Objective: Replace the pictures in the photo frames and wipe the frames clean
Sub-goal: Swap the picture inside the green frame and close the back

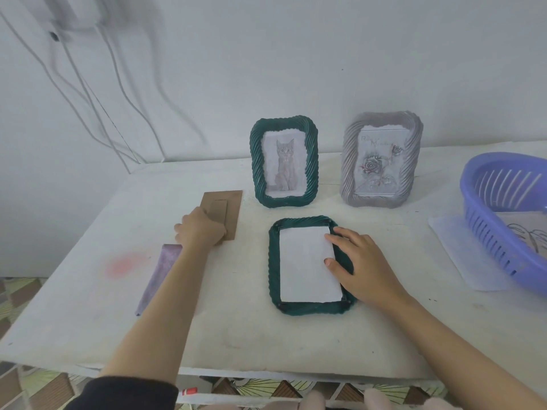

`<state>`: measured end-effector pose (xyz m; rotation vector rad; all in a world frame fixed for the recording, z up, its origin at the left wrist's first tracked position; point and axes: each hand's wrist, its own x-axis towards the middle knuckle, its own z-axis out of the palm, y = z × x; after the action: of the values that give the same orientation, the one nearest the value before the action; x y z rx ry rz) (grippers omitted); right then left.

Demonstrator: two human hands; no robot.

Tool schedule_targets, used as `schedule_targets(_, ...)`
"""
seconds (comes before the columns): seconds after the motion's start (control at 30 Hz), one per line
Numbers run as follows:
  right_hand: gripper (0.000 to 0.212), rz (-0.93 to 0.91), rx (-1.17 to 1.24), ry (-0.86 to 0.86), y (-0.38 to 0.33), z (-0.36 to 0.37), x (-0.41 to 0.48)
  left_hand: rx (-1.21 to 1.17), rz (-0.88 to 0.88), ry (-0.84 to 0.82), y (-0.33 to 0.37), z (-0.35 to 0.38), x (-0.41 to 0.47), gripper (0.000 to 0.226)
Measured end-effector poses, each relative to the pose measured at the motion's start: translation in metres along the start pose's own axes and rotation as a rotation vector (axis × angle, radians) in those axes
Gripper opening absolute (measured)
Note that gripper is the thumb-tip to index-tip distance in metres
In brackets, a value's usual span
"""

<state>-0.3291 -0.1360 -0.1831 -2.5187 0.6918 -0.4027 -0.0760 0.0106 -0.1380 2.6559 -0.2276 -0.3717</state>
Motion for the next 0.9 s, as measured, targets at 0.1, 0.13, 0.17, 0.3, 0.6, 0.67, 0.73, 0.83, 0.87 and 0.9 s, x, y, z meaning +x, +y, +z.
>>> schedule_targets(0.1, 0.052, -0.002, 0.011, 0.008, 0.000, 0.000, 0.001, -0.088, -0.028, -0.037, -0.002, -0.006, 0.004, 0.070)
schedule_targets(0.13, 0.049, -0.004, 0.013, 0.012, 0.001, 0.000, 0.001, -0.116, -0.029, -0.039, -0.003, -0.008, 0.004, 0.070)
schedule_targets(0.17, 0.047, -0.005, 0.015, 0.018, 0.001, 0.001, 0.001, -0.130, -0.027, -0.037, -0.003, -0.009, 0.002, 0.069)
schedule_targets(0.3, 0.047, -0.005, 0.033, 0.028, 0.001, 0.002, 0.000, -0.211, 0.010, -0.045, -0.001, -0.014, 0.002, 0.064)
schedule_targets(0.6, 0.046, 0.000, 0.069, 0.034, 0.002, 0.002, 0.001, -0.649, 0.094, -0.184, -0.005, -0.039, 0.002, 0.036)
schedule_targets(0.67, 0.044, 0.009, 0.100, 0.032, 0.004, 0.002, 0.002, -0.724, 0.114, -0.188, -0.008, -0.043, -0.005, 0.039)
schedule_targets(0.73, 0.043, 0.017, 0.142, 0.041, 0.004, 0.002, 0.002, -0.801, 0.130, -0.202, -0.011, -0.047, -0.015, 0.041)
schedule_targets(0.83, 0.040, 0.019, 0.154, 0.146, 0.001, 0.001, 0.004, -0.888, 0.154, -0.260, -0.009, -0.044, -0.035, 0.039)
schedule_targets(0.87, 0.039, 0.026, 0.171, 0.189, -0.003, 0.000, 0.004, -0.919, 0.169, -0.293, -0.007, -0.041, -0.042, 0.038)
schedule_targets(0.9, 0.038, 0.040, 0.215, 0.215, -0.008, -0.003, 0.005, -0.944, 0.187, -0.330, -0.005, -0.036, -0.050, 0.037)
